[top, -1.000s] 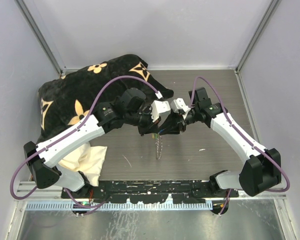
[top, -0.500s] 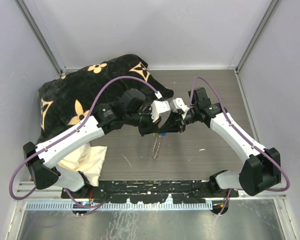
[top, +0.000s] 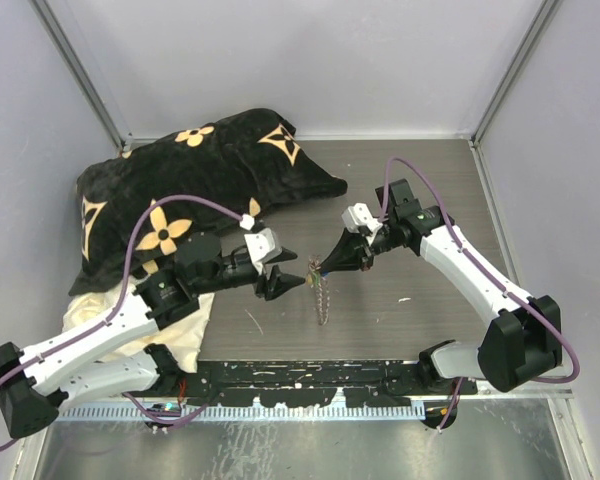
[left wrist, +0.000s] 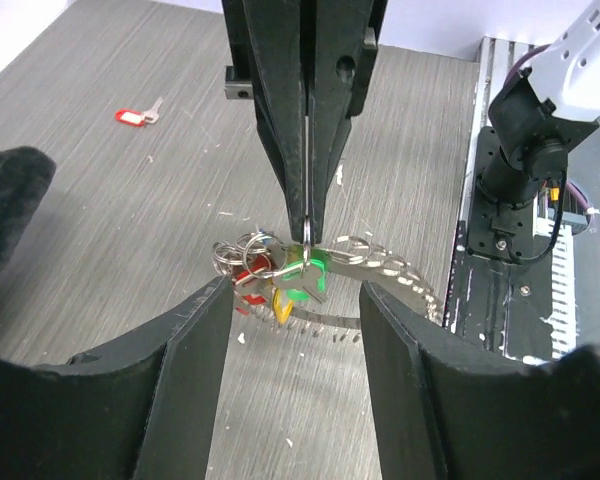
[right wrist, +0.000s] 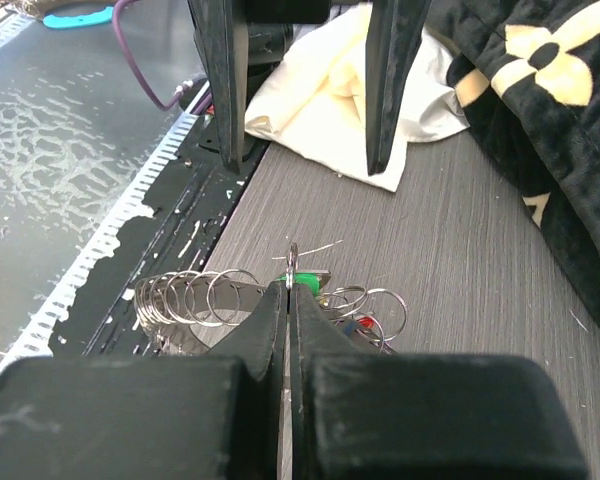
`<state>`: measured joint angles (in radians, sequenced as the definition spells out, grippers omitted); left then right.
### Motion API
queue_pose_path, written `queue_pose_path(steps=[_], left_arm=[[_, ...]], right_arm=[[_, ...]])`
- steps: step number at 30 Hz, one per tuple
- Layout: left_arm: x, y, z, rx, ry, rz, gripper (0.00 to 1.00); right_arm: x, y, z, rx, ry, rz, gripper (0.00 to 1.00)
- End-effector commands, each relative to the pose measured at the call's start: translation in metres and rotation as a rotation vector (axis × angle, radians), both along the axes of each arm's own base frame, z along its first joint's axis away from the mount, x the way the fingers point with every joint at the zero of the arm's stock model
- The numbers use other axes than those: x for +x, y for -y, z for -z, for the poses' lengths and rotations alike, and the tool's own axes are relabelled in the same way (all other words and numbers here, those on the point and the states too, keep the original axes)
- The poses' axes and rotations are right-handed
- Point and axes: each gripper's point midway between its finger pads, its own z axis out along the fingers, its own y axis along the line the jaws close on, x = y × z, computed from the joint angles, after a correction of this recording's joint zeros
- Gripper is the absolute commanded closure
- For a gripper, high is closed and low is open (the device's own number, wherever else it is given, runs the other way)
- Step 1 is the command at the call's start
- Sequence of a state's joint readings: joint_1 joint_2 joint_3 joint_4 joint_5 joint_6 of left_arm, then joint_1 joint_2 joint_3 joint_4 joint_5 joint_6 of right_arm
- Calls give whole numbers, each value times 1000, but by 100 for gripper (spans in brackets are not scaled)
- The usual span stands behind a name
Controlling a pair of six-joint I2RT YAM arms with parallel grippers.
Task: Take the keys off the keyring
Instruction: Remove the key from the keyring.
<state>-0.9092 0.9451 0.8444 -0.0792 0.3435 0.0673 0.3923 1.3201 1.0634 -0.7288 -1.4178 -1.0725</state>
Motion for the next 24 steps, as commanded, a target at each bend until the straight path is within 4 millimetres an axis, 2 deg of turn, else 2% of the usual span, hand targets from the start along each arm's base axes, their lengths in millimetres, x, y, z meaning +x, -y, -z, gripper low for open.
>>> queue_pose_path(steps=[1, 8, 12, 19, 24], left_arm=[[-4, 11, -27, -211, 163, 65, 45], [2, 20, -16, -279, 237, 75, 53], [8, 22, -12, -269, 225, 51, 61], [8, 23, -8, -264, 205, 53, 76], [4, 24, -5, -254, 200, 80, 77]], right_arm=[[-9, -1, -20, 90, 50, -55, 99], [-9, -1, -16, 94, 67, -58, 99], [-9, -1, -15, 95, 65, -59, 99], [-9, -1, -14, 94, 63, -60, 99], [-9, -1, -14, 93, 63, -59, 99]])
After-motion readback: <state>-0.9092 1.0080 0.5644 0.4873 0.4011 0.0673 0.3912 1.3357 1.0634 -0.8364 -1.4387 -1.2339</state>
